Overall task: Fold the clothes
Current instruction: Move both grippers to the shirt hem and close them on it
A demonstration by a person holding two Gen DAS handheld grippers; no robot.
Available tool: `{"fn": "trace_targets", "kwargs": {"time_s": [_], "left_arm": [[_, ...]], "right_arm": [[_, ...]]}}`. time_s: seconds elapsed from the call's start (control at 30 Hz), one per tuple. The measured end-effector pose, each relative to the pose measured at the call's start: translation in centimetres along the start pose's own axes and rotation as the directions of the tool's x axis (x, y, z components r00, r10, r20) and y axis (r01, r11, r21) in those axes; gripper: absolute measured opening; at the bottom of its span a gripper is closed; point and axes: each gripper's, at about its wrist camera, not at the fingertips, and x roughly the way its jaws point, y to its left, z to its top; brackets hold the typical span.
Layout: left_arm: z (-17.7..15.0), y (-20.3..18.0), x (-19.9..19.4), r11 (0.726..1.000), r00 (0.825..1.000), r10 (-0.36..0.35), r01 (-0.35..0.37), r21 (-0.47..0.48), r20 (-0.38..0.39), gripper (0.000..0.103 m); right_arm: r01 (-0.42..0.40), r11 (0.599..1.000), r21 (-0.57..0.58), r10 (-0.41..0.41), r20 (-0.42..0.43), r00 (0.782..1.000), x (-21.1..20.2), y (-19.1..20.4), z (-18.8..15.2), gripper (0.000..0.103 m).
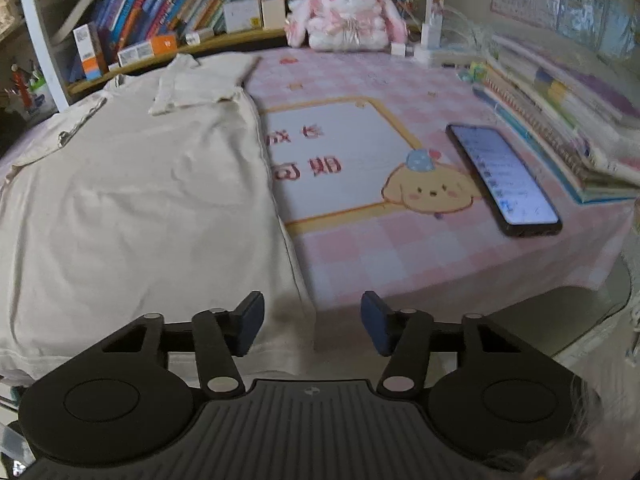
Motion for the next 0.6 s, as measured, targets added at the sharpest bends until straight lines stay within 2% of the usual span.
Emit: {"fn": "trace_targets", "kwargs": {"time_s": [0.07,0.1,0.13,0.2,0.23,0.27,0.43,0.57,0.6], "left_arm": [[-0.1,0.0,-0.1,1.000,1.000,-0.009,0.009,0.001,0.001,0.029],[-0.1,-0.1,-0.1,1.000,1.000,-0.014,0.014,0.001,0.000,0.020],[-0.2,-0.2,-0.2,1.000,1.000,-0.017,0.017,0.008,0.001,0.007],[-0.3,-0.9,-0.5,0.999,1.000,-0.013,0.012,0.042,0.014,0.002],[-0.3,-1.3,-0.8,0.998,1.000,-0.016,0.014,0.058,0.022,0.002],[-0.2,-1.7,-1.1,0.997,0.999,-0.022,0.020,0.073,0.032,0.002],[0.0,-2.5,-1.3,0.993,0.999,-0.043,0.040,0.108,0.026,0.005],[-0.1,-1.6,-0.9,0.996,1.000,-0.018,0.018,0.082,-0.005,0.010],[-0.2,-1.4,-0.8,0.997,1.000,-0.018,0.019,0.079,-0.011,0.016]], "right_arm": [[-0.028,1.000,0.014,0.028,-0.022,0.999,0.5,-0.1,-0.2,0.043],[-0.042,0.999,0.020,0.043,-0.032,0.999,0.7,0.0,-0.3,0.040],[-0.059,0.998,0.030,0.060,-0.035,0.998,0.8,0.0,-0.3,0.033],[-0.069,0.997,0.043,0.071,-0.037,0.997,0.7,0.1,-0.2,0.028],[-0.078,0.996,0.043,0.080,-0.038,0.996,0.5,0.2,-0.1,0.010],[-0.098,0.995,0.037,0.099,-0.036,0.994,0.2,0.5,0.1,0.007],[-0.170,0.985,-0.004,0.170,-0.024,0.985,-0.9,1.8,0.5,0.007],[-0.143,0.990,0.006,0.143,-0.040,0.989,-0.5,1.7,0.4,0.007],[-0.137,0.990,0.012,0.138,-0.045,0.989,-0.3,1.5,0.4,0.007]]}}
